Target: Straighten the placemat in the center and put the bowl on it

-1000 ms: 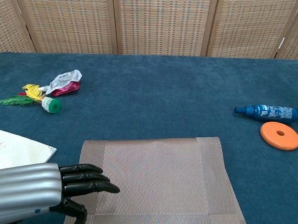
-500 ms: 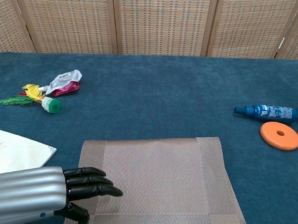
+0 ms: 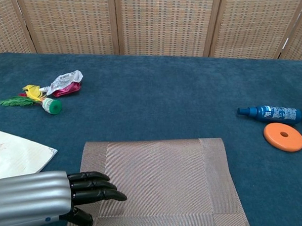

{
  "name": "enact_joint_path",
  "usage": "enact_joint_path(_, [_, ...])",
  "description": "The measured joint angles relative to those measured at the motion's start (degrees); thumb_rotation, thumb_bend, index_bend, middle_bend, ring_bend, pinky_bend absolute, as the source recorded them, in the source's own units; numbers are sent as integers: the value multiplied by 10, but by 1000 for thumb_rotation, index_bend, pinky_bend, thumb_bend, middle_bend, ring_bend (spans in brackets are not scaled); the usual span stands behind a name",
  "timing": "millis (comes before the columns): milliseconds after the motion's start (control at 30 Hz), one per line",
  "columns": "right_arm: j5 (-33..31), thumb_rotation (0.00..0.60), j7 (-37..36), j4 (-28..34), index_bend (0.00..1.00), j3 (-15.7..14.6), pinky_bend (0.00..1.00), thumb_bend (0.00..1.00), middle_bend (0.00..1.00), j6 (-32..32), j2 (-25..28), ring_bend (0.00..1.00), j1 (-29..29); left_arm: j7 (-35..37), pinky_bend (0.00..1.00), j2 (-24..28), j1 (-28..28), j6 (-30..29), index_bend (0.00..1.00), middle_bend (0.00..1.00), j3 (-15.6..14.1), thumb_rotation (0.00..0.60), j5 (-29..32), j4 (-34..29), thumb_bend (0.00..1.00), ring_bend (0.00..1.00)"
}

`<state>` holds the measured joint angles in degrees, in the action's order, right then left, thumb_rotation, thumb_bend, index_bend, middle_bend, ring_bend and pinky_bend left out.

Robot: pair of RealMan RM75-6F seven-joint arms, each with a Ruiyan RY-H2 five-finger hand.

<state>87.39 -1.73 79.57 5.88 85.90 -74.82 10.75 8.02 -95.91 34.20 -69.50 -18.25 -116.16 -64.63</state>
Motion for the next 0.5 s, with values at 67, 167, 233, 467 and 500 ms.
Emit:
enact_joint_path(67, [0,600,0,1,100,0,0,0,0,0,0,0,0,-1,0,-1,1,0,510,0,0,600,2,0,441,0])
enact_joint_path(167, [1,600,0,2,101,0,0,0,0,0,1,0,0,-1,0,-1,1,0,512,0,-1,600,5,-2,454,0])
enact_joint_path(233, [1,600,0,2,102,0,0,0,0,0,1,0,0,-2,0,-1,2,0,512,0,-1,600,6,-2,454,0])
enact_joint_path(467, [2,600,-1,3,102,1,0,0,0,1,2,0,-1,-4,0,-3,2,0,557,0,-2,600,10,-2,454,0])
enact_joint_path(500, [2,600,-1,3,103,1,0,0,0,2,2,0,-1,-5,0,-3,2,1,569,0,-2,600,11,-2,458,0])
